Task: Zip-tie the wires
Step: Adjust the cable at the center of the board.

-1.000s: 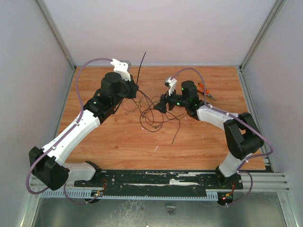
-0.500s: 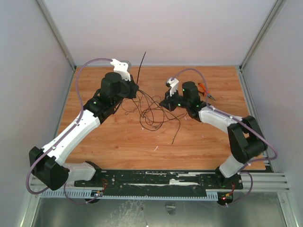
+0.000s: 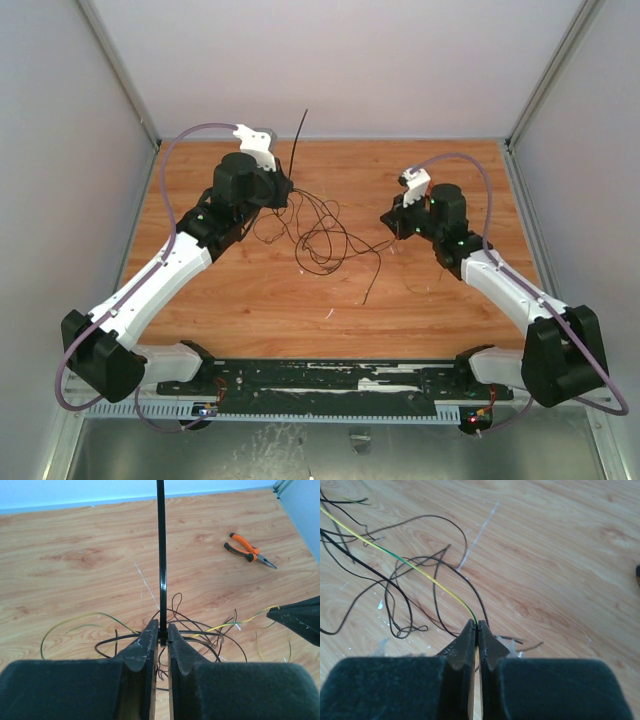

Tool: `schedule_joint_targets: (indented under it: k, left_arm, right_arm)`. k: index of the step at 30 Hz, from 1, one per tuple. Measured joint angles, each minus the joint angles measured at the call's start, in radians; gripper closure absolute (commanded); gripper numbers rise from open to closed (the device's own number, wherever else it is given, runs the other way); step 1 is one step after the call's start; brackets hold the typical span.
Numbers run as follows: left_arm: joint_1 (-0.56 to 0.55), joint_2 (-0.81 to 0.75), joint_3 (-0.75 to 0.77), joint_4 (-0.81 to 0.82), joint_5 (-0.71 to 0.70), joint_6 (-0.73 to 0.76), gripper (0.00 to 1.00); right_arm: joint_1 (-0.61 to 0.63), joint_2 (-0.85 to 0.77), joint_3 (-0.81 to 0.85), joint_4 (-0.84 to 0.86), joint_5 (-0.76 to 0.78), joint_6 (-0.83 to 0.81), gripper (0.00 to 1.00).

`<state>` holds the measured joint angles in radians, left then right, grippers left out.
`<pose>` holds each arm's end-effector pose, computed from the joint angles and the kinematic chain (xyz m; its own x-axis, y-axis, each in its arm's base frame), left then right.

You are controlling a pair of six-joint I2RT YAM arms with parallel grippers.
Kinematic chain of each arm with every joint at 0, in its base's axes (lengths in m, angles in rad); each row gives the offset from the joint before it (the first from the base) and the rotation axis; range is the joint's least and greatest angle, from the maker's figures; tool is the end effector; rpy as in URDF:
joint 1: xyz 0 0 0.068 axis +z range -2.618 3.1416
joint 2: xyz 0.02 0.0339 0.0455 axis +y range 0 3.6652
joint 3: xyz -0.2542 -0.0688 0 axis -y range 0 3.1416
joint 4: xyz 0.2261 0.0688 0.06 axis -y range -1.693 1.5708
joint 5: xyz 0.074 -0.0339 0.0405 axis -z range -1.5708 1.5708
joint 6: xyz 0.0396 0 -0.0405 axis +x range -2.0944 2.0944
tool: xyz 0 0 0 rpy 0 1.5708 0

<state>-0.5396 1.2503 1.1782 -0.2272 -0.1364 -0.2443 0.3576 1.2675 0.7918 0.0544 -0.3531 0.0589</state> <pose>0.2412 -0.1382 0.3649 -0.3416 -0.0747 -0.9369 0.3246 0.9261 -0.1922 0.2519 0.1087 0.2604 -0.4191 -0.0977 -0.9026 -0.6004 0.7756 0.1949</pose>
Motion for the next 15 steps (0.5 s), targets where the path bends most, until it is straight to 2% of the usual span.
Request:
schedule_joint_targets:
  k: [15]
  left_arm:
    - [0.002, 0.0, 0.0, 0.0, -0.001, 0.0, 1.0]
  right_arm:
    - [-0.1, -0.054, -0.025, -0.096, 0.066, 0.018, 1.0]
